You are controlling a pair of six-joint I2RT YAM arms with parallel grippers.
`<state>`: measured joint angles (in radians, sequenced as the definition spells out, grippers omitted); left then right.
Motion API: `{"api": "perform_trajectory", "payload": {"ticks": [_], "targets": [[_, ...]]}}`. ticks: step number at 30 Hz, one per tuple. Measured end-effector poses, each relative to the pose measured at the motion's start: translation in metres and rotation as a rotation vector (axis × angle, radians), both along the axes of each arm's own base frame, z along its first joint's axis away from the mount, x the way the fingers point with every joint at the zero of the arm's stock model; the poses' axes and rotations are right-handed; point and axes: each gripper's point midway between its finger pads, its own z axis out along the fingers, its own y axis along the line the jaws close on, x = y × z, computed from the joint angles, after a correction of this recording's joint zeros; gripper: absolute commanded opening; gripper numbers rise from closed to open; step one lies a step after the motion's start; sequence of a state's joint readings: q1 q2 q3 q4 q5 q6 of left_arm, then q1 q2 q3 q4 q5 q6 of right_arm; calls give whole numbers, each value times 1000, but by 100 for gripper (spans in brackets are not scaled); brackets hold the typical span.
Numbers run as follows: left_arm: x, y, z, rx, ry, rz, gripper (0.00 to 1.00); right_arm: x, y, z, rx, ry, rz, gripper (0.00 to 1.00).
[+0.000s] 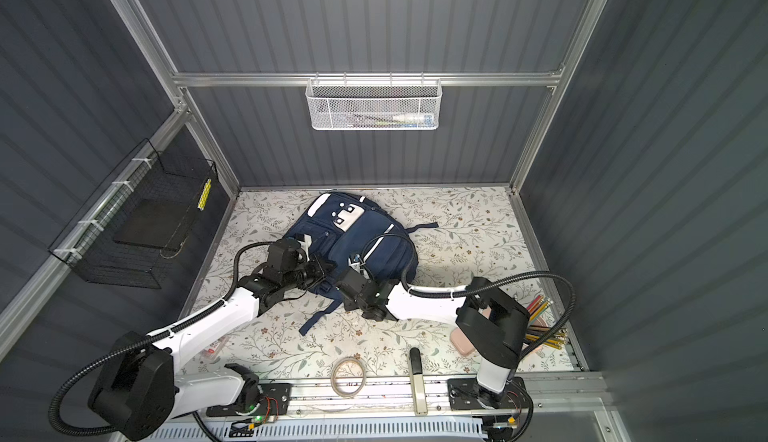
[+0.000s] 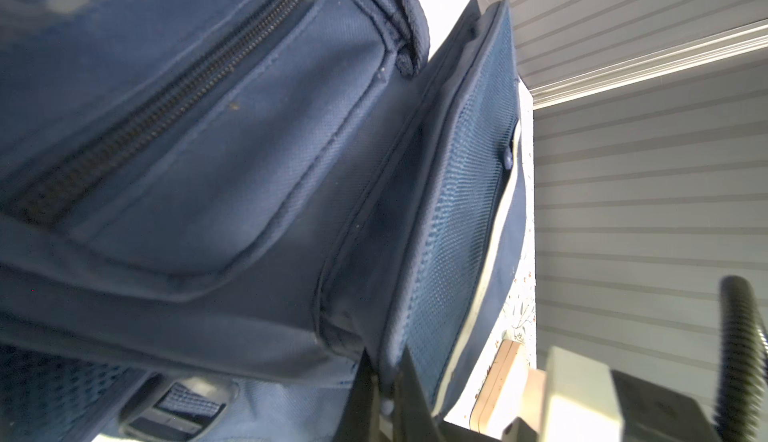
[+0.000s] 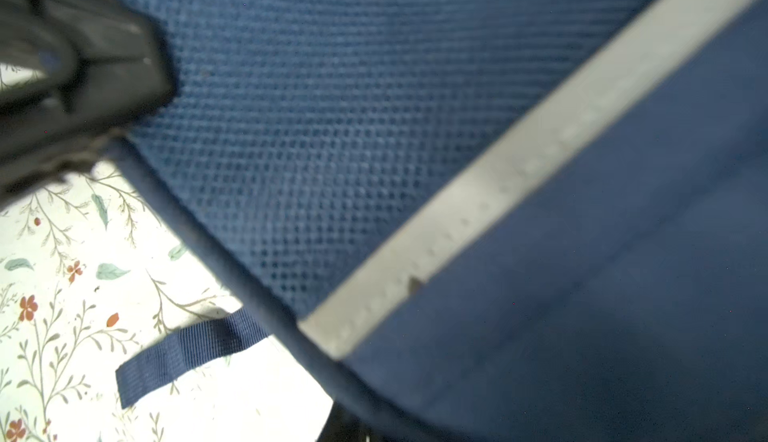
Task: Pack the student bag
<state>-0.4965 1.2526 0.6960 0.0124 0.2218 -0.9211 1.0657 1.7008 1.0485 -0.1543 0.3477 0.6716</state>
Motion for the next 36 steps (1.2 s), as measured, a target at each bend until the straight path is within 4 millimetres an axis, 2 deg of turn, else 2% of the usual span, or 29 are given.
{"api": "perform_trajectory", "payload": {"ticks": [4, 9, 11, 13, 16, 19, 22, 27, 31, 33, 35, 36], "targets": [[0, 1, 0, 3, -1, 2, 0, 0, -15, 13, -10, -6, 6, 0], [0, 1, -1, 5, 0, 1, 0, 4, -45, 11, -28, 5, -9, 0], [-1, 0, -1, 3, 2, -2, 0, 4, -48, 10, -19, 5, 2, 15], [-1, 0, -1, -4, 3, -4, 0, -2, -41, 11, 2, -7, 38, 27], [-1, -1, 0, -11, 8, -5, 0, -18, -17, 19, 62, -36, 108, 43], [-2, -2, 1, -17, 9, -8, 0, -25, 1, 24, 114, -50, 135, 52], [-3, -2, 4, -22, 8, -11, 0, -17, 6, 16, 117, -57, 106, 55], [-6, -2, 3, -24, 25, -15, 0, -9, 11, 2, 99, -57, 72, 56], [-5, -3, 5, -42, 28, -10, 0, -2, 14, -2, 81, -72, 53, 49], [-5, -2, 5, -40, 30, -7, 0, 1, 14, -4, 69, -80, 45, 41], [-5, -1, 5, -38, 29, -2, 0, 5, 13, -7, 51, -90, 32, 24], [-5, 0, 5, -38, 28, -1, 0, 6, 13, -8, 38, -96, 31, 19]]}}
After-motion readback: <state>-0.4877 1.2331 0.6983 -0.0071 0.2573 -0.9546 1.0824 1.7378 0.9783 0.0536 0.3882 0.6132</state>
